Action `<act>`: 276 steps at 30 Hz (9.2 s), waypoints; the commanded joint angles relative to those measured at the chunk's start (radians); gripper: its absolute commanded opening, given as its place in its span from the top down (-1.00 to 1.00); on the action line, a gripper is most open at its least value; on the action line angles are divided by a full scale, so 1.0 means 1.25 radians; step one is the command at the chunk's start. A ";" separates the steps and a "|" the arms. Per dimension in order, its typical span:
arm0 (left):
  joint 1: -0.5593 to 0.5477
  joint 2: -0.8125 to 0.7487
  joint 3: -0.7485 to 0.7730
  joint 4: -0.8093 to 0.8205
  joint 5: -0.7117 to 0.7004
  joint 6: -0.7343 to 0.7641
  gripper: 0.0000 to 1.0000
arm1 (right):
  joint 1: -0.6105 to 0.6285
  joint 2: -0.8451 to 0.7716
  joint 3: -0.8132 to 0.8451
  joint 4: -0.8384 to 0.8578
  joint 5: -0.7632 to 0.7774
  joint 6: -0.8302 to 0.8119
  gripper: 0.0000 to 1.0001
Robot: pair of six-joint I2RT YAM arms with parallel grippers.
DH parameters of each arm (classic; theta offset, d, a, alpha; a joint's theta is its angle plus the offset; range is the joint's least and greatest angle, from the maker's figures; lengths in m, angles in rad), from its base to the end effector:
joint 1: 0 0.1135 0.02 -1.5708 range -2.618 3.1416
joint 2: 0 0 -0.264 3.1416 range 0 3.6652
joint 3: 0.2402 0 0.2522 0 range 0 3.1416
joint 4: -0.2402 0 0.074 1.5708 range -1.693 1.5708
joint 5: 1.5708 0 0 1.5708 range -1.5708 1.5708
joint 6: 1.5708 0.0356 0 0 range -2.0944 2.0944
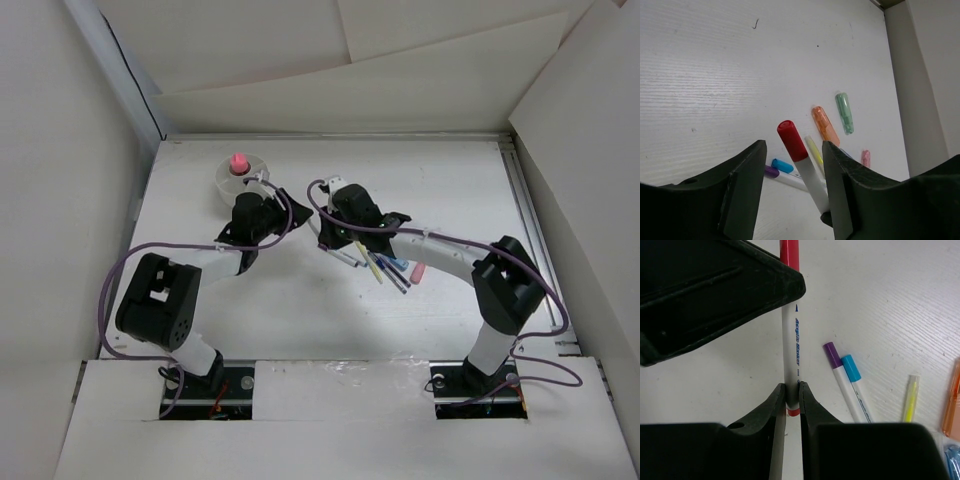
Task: Sort the stationery into containers
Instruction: Place the pen in the storage box, then pick up the pen from the center of the board, then place the pen in the storage box.
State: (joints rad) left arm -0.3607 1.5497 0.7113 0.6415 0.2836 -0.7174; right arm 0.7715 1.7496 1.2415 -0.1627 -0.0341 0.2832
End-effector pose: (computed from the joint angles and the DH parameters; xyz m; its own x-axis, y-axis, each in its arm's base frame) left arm 0.3042 -0.1254 0.2143 -0.5295 -0.4748 -0.7030 0.3285 0.6493 -0.6860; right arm 0.2830 0.2770 0.2384 -0.6279 -0.2211 -0.7462 -0.5629 0.7911 0.2392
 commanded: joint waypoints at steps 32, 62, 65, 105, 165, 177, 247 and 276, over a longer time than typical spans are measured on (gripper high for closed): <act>-0.001 -0.096 0.091 -0.097 -0.093 -0.009 1.00 | 0.014 -0.218 -0.091 0.080 0.006 0.000 -0.22; 0.324 0.068 0.543 -0.406 -0.548 0.136 0.87 | 0.014 -0.373 -0.191 0.080 0.075 0.015 -0.24; 0.324 0.112 0.565 -0.390 -0.559 0.136 0.87 | 0.014 -0.373 -0.191 0.080 0.075 0.015 -0.24; 0.216 0.033 0.439 -0.191 -0.567 0.126 0.23 | 0.014 -0.304 -0.176 0.069 0.160 0.015 0.82; -0.118 -0.370 -0.185 -0.080 -0.348 0.035 0.53 | 0.005 0.041 -0.159 0.028 0.194 0.086 -0.24; -0.086 -0.346 -0.176 -0.135 -0.306 0.035 0.44 | 0.005 -0.006 -0.198 0.054 0.117 0.085 0.40; -0.096 -0.171 -0.023 -0.135 -0.172 -0.042 1.00 | 0.058 -0.201 -0.165 0.117 -0.010 0.046 -0.04; 0.314 0.061 0.549 -0.425 -0.523 0.079 0.93 | 0.058 -0.385 -0.275 0.117 0.091 0.021 -0.17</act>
State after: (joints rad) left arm 0.0128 1.6192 1.3151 0.1532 -0.3531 -0.6464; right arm 0.8337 1.3003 0.8982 -0.0528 0.0620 0.3222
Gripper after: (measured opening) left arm 0.131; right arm 0.581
